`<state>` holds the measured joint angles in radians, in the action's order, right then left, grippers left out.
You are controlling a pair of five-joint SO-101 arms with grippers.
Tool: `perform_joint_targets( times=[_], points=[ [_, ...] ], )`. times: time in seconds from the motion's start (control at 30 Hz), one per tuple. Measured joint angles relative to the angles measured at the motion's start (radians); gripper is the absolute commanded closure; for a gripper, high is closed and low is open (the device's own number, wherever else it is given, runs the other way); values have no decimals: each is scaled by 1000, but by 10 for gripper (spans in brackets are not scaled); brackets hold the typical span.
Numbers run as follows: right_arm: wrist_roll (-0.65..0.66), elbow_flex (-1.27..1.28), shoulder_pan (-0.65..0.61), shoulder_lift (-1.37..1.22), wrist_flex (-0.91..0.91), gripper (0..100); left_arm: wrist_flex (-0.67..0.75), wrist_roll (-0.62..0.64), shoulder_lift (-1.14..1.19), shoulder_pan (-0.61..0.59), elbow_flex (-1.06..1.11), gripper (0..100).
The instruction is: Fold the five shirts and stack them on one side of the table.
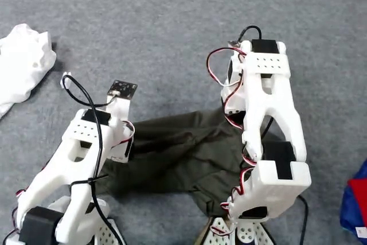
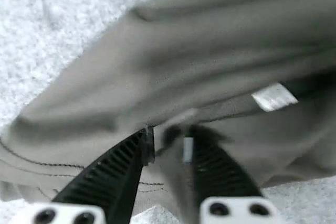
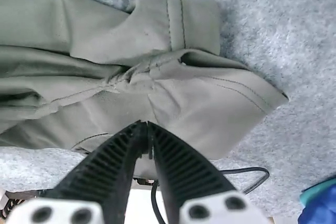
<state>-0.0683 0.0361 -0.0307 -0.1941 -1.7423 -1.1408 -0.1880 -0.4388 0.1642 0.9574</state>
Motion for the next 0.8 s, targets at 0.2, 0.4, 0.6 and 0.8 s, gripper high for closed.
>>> perform_joint_targets(
  times=[0.2, 0.4, 0.6, 0.8],
  points=[
    [0, 0, 0, 0, 2, 994, 0, -20, 0, 6, 0, 974],
    [0, 0, 0, 0, 2, 994, -115, -20, 0, 6, -23, 833],
    [0, 0, 0, 0, 2, 994, -304, -20, 0, 6, -132, 713],
    [0, 0, 0, 0, 2, 994, -373, -20, 0, 6, -173, 676]
  ],
)
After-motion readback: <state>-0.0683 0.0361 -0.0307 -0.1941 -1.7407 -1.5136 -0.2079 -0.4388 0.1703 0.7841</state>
